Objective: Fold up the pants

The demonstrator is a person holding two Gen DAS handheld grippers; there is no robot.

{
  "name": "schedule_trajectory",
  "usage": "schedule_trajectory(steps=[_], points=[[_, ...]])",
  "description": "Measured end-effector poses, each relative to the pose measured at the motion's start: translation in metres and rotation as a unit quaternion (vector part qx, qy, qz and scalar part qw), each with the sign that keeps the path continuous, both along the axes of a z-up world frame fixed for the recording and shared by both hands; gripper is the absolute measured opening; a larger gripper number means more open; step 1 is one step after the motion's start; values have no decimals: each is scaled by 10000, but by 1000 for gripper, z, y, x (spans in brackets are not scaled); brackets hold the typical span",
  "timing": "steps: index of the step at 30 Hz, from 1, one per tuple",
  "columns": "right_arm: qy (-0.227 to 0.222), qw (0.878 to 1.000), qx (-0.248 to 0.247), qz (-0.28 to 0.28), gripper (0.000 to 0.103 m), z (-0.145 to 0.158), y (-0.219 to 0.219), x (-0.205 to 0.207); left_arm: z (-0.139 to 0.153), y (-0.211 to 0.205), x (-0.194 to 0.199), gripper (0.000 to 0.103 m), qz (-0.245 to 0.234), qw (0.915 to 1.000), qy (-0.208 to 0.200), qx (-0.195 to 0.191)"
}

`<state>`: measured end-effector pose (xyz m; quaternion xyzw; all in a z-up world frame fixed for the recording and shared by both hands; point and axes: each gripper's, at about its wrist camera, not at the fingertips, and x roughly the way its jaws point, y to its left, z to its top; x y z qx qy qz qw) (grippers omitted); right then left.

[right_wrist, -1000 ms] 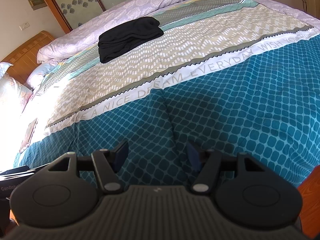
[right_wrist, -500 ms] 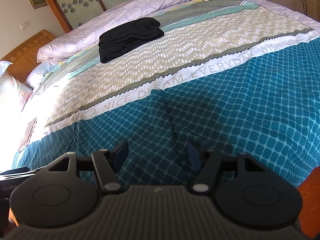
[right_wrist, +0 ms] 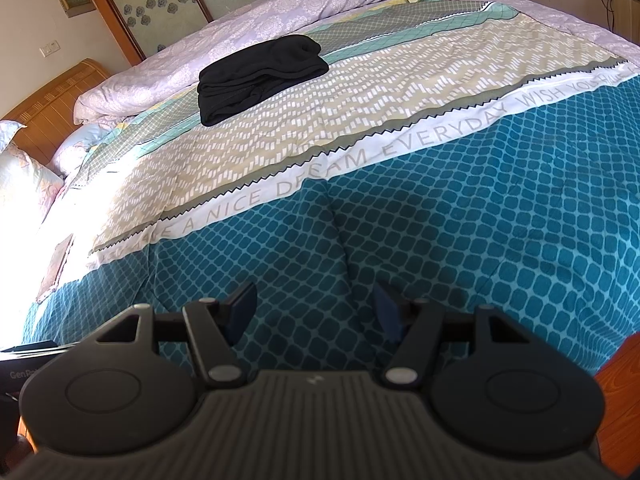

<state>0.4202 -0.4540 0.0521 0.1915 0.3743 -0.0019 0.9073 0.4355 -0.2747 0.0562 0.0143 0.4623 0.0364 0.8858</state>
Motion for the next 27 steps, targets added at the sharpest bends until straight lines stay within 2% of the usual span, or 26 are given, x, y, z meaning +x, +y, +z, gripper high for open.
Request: schedule_trajectory(steps=[10, 27], points=[[-36, 10000, -62, 50, 66, 2, 3, 0, 6, -2, -2, 103, 39, 9995, -195, 254], [-80, 9999, -116, 75, 66, 3, 7, 0, 14, -3, -6, 103, 44, 9983, -415, 395]])
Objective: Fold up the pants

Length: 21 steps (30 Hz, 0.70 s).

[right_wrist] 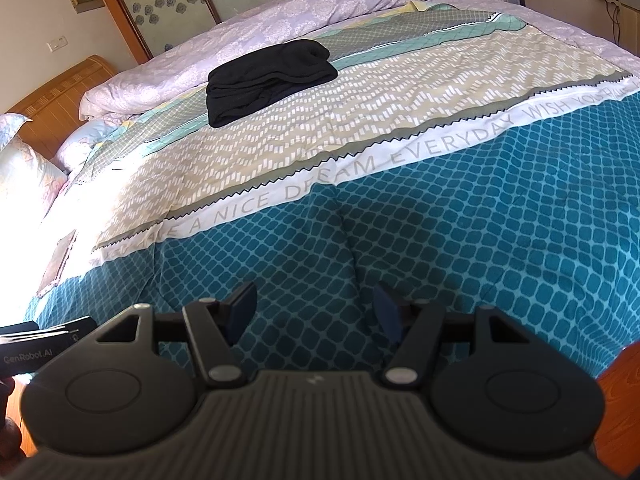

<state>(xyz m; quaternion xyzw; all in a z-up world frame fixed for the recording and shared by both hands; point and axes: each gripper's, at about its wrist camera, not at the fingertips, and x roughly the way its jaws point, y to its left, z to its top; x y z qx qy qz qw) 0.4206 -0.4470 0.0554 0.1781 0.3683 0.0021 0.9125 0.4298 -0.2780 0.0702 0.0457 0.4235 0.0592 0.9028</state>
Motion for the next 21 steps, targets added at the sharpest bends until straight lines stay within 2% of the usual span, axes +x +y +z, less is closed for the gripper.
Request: schedule_trajectory(steps=[4, 21], points=[[0, 10000, -1, -6, 66, 0, 0, 0, -2, 2, 1, 103, 1, 9996, 228, -162], [-16, 10000, -2, -1, 66, 2, 2, 0, 1, 3, -2, 103, 40, 9997, 207, -145]])
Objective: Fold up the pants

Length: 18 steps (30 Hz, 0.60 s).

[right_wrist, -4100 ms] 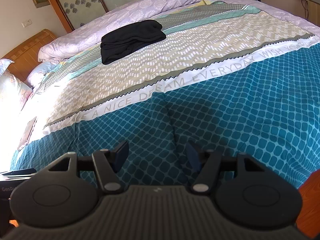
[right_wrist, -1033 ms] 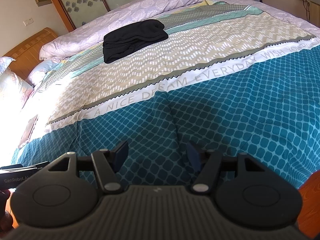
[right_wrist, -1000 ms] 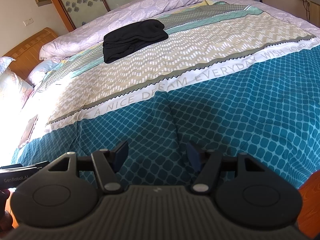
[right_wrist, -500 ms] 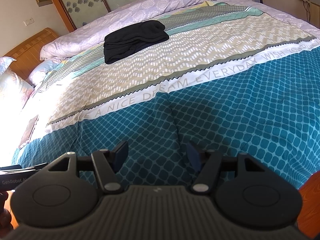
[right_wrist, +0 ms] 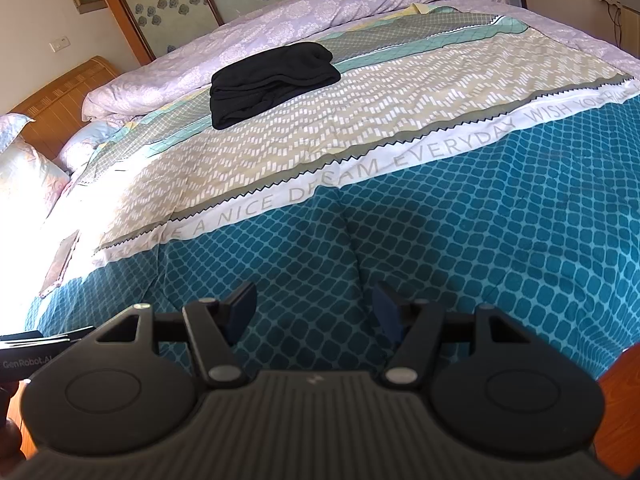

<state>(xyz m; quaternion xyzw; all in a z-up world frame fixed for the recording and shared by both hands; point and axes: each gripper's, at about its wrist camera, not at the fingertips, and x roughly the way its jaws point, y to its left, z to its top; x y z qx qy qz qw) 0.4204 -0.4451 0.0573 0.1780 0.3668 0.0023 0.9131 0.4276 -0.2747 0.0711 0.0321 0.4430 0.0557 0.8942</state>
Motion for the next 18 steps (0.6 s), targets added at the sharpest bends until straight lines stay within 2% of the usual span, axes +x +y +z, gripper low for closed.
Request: schedule_trajectory(steps=[18], points=[[3, 10000, 3, -7, 66, -1, 0, 0, 2, -1, -2, 103, -64, 9999, -67, -74]])
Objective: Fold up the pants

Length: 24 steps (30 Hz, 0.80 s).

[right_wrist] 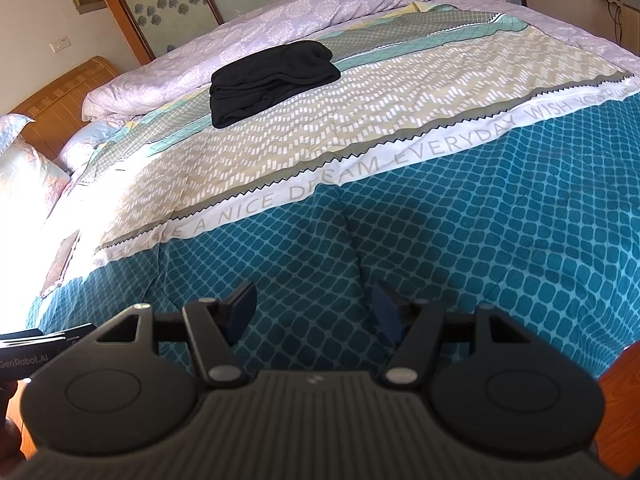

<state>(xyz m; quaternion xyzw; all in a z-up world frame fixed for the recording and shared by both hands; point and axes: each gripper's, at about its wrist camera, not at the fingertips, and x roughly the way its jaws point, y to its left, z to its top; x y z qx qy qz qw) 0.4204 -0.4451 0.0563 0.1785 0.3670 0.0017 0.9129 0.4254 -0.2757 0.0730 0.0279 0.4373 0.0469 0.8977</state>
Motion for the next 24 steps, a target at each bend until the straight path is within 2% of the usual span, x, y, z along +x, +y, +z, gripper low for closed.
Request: schedule_trajectory(steps=[24], points=[[-9, 10000, -6, 7, 66, 0, 1, 0, -2, -2, 0, 103, -80, 9999, 9, 96]])
